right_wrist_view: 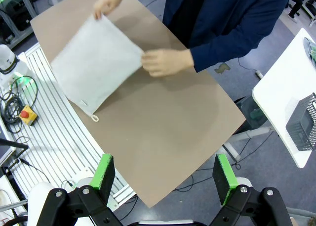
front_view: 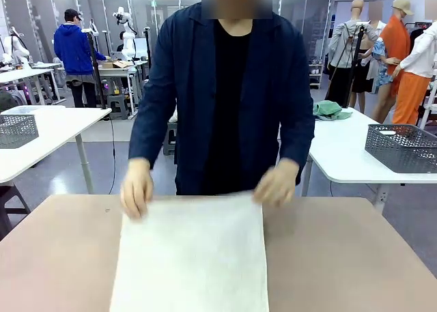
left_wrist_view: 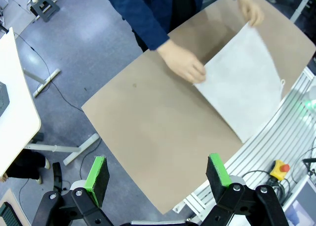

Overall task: Fold the towels and place them in the basket.
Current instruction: When a person lays out a Towel with hook on the table, fold it in half twice.

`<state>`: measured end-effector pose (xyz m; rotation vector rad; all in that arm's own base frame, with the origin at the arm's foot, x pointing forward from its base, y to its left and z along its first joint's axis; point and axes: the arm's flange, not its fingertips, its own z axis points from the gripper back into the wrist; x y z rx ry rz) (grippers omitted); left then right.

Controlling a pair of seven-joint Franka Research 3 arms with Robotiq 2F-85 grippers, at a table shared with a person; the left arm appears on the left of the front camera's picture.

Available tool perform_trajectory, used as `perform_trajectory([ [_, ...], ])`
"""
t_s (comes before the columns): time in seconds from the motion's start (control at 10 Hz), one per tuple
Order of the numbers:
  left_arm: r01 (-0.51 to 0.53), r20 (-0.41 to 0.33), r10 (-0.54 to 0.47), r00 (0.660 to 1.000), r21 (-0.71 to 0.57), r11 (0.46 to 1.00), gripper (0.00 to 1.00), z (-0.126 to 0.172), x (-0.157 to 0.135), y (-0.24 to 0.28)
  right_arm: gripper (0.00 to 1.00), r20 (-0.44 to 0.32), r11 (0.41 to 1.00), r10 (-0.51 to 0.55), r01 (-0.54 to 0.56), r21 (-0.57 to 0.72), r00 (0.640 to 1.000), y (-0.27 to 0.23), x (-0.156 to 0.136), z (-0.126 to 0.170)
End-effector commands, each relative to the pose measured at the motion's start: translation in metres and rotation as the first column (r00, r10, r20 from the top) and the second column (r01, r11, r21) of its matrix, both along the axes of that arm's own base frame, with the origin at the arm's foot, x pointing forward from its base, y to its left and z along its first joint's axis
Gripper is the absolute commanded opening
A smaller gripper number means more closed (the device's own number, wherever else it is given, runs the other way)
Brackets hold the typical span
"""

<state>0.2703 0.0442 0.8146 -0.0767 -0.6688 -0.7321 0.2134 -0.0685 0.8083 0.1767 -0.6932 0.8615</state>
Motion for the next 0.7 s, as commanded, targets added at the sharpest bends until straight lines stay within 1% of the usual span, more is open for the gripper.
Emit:
perform_trajectory([
  [0.0, 0.001, 0.002, -0.001, 1.0, 0.0, 1.0, 1.0, -0.0006, 0.0004, -0.0007, 1.0, 0.004, 1.0, 0.003, -0.003, 0.006, 1.0, 0.0006, 0.0, 0.0009],
  [0.6, 0.001, 0.002, -0.001, 1.0, 0.0, 1.0, 1.0, -0.0006, 0.0004, -0.0007, 1.0, 0.004, 1.0, 0.003, -0.003, 0.006, 1.0, 0.0006, 0.0, 0.0009],
])
